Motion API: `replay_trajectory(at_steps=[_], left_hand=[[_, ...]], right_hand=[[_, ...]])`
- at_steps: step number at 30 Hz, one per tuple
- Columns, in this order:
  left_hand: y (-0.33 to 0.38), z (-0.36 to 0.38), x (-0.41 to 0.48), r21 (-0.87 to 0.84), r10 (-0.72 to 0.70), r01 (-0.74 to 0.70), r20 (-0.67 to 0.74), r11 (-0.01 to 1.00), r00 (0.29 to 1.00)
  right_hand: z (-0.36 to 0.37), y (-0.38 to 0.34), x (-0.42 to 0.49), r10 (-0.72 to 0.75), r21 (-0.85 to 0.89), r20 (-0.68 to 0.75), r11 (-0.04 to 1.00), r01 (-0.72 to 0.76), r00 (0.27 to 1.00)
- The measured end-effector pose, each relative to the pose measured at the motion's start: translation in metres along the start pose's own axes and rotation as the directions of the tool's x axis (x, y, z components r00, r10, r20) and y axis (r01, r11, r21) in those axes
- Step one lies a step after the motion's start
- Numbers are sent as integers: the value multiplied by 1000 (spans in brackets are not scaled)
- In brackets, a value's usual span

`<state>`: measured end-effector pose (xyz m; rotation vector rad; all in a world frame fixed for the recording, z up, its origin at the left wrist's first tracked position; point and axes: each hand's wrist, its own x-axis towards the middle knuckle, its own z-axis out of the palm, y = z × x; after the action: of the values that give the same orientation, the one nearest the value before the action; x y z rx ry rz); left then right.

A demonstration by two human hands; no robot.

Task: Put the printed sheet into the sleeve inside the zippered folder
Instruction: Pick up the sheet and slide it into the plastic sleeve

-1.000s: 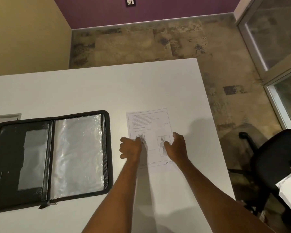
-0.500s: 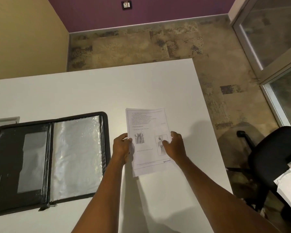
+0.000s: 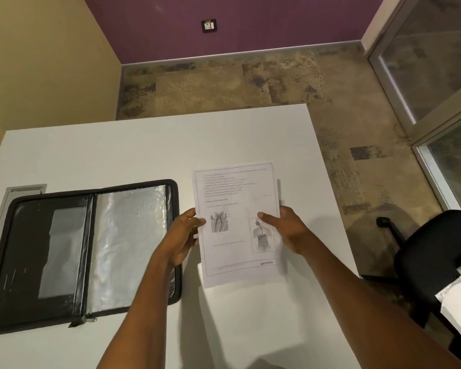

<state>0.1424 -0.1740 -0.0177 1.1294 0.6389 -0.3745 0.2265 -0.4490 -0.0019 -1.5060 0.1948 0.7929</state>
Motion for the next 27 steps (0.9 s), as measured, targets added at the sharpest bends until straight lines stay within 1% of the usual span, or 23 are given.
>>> replay_trajectory(at_steps=[2, 4, 8, 11, 13, 17, 20, 27], left_hand=[[5, 6, -1, -6, 38, -37, 40, 999, 999], [9, 15, -3, -38, 115, -113, 56, 993, 992], [7, 27, -10, -31, 228, -228, -22, 973, 973], [-1, 36, -15, 15, 373, -373, -74, 928, 925], [-6, 44, -19, 45, 420, -417, -108, 908, 901], [-18, 50, -21, 100, 433, -422, -137, 901, 891], [-27, 53, -20, 131, 428, -413, -128, 901, 895], [-33, 49, -17, 212, 445, -416, -114, 885, 888]], right_hand=[[4, -4, -7, -36, -25, 3, 999, 36, 999], [9, -6, -13, -67, -36, -22, 997, 66, 998], [22, -5, -23, -134, -1, -118, 991, 135, 984], [31, 1, -30, -156, 44, -151, 986, 164, 976], [34, 5, -32, -153, 50, -189, 985, 165, 970], [36, 15, -34, -93, 117, -286, 984, 131, 954], [37, 18, -35, -70, 173, -337, 976, 135, 939], [34, 18, -37, -66, 119, -379, 986, 119, 923]])
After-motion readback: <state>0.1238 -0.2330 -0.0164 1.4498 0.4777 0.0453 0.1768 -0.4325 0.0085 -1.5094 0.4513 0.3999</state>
